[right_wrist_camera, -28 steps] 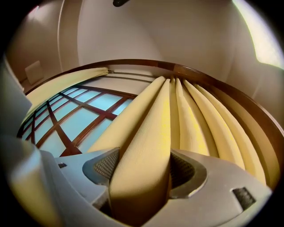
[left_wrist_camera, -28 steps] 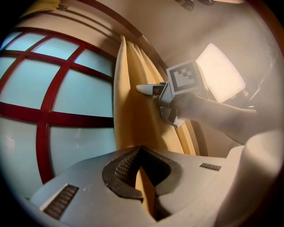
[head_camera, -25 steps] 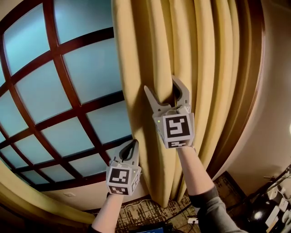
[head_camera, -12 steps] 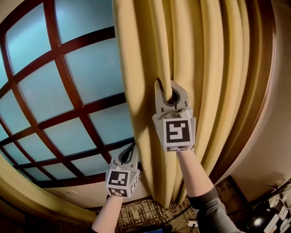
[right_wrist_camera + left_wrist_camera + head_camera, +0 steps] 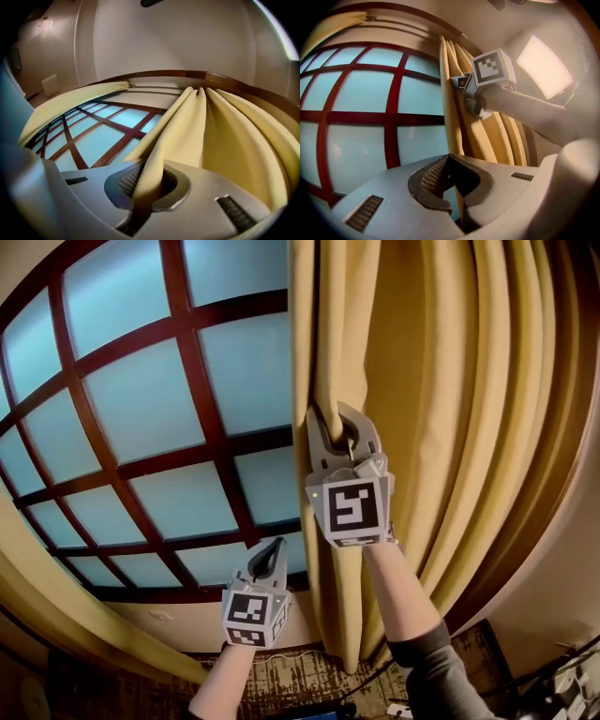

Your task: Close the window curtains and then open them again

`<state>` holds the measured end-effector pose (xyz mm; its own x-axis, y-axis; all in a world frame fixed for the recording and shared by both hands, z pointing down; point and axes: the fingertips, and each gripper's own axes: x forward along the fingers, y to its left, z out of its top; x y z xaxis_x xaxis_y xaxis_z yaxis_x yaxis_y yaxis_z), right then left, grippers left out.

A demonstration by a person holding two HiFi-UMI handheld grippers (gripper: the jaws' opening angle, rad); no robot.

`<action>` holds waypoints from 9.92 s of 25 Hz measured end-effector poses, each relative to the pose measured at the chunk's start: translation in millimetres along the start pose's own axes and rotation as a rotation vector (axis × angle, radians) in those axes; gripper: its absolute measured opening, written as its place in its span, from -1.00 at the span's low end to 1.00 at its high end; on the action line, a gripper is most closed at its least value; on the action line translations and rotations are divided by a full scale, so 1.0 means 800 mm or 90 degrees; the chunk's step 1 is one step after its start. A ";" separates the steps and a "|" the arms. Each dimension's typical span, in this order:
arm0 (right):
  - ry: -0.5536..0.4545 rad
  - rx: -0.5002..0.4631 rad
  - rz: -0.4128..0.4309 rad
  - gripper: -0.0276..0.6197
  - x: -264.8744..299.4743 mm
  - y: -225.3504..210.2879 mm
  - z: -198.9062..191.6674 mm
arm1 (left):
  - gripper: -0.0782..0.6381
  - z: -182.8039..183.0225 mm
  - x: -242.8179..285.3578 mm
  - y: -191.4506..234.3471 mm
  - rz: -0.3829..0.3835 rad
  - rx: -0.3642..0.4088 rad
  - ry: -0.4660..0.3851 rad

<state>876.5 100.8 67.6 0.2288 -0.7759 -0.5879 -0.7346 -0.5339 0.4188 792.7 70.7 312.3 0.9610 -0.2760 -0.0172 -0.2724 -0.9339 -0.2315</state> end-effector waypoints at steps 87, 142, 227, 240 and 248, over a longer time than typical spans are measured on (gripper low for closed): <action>-0.181 -0.096 0.241 -0.82 0.132 0.562 0.281 | -0.77 -0.099 -0.419 0.384 0.345 -0.068 0.026; -0.198 -0.164 0.313 -0.83 0.303 1.089 0.552 | -0.77 -0.117 -0.795 0.762 0.399 -0.171 -0.014; 0.351 0.141 0.033 -0.42 -0.055 0.989 0.226 | -0.77 -0.300 -0.911 0.771 0.199 -0.166 0.103; 0.532 0.248 0.088 -0.81 -0.235 1.051 0.096 | -0.77 -0.360 -0.942 0.738 0.224 -0.180 0.158; 0.580 0.284 0.099 -0.87 -0.275 1.125 0.093 | -0.77 -0.382 -1.003 0.766 0.238 -0.187 0.182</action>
<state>117.5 -184.0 522.5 0.3727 -0.8853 0.2780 -0.9254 -0.3767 0.0412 -160.0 -349.5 481.2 0.7559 -0.6140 0.2272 -0.6342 -0.7729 0.0210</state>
